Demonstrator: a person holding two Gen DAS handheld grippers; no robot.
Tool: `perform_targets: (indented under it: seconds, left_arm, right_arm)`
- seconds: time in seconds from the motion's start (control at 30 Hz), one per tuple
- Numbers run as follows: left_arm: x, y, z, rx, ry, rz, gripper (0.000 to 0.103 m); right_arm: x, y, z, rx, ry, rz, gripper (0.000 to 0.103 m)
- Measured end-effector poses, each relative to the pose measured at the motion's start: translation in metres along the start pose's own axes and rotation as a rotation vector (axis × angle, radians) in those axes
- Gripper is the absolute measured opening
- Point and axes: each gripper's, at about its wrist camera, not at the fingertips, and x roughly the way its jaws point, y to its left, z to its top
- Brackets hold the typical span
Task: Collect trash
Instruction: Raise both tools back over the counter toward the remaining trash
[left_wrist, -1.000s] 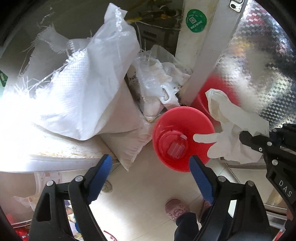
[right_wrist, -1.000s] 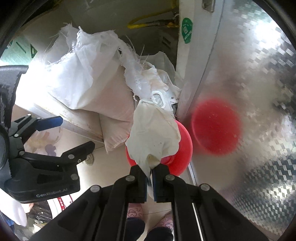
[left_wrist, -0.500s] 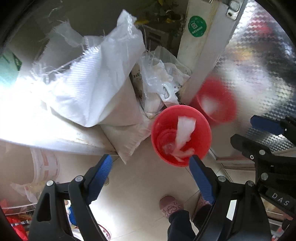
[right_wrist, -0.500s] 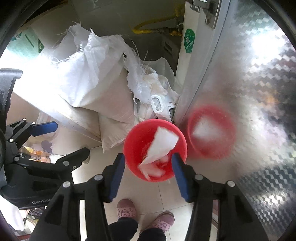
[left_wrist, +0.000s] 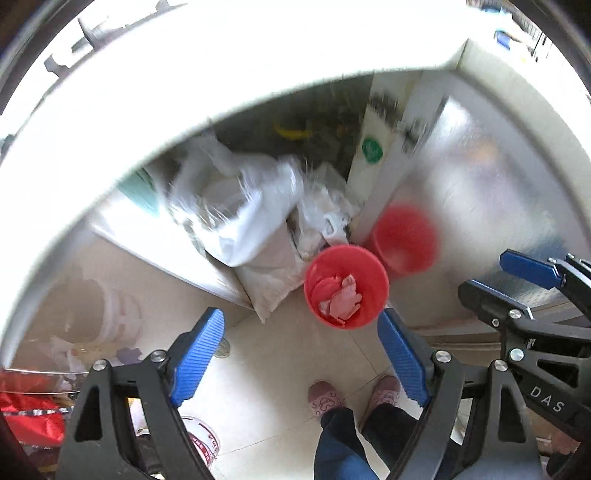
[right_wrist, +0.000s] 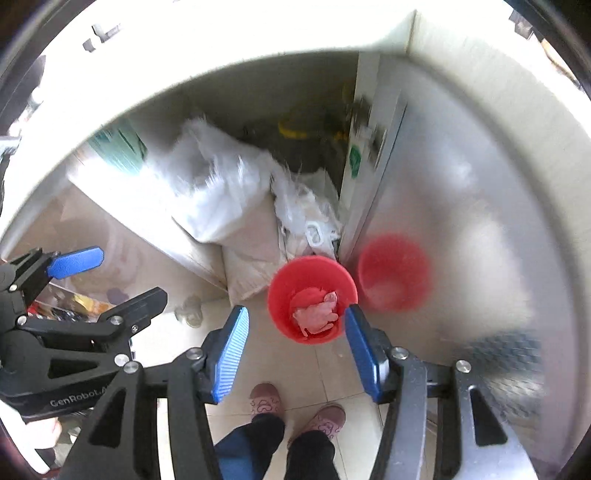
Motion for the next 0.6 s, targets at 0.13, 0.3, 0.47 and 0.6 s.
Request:
perform_targets:
  seconds: [0.13,0.3,0.47,0.6]
  left_arm:
    - [-0.054,0.004,0.014,-0.019,-0.042,-0.010,0.084]
    - [-0.108,0.007,0.036,-0.019,-0.120,-0.027,0.084]
    - [-0.148,-0.001,0.067,0.017,-0.188,-0.040,0.084]
    - [-0.169,-0.010,0.091,0.070,-0.236,-0.077,0.084]
  right_arm:
    - [-0.051,0.007,0.016,0.000,-0.045,-0.028,0.055]
    - [-0.105,0.008,0.034,0.010,-0.122,-0.101,0.067]
    - [-0.145,-0.002,0.047,0.062,-0.147,-0.117,0.082]
    - [-0.169,-0.011,0.056,0.108,-0.206,-0.179,0.089]
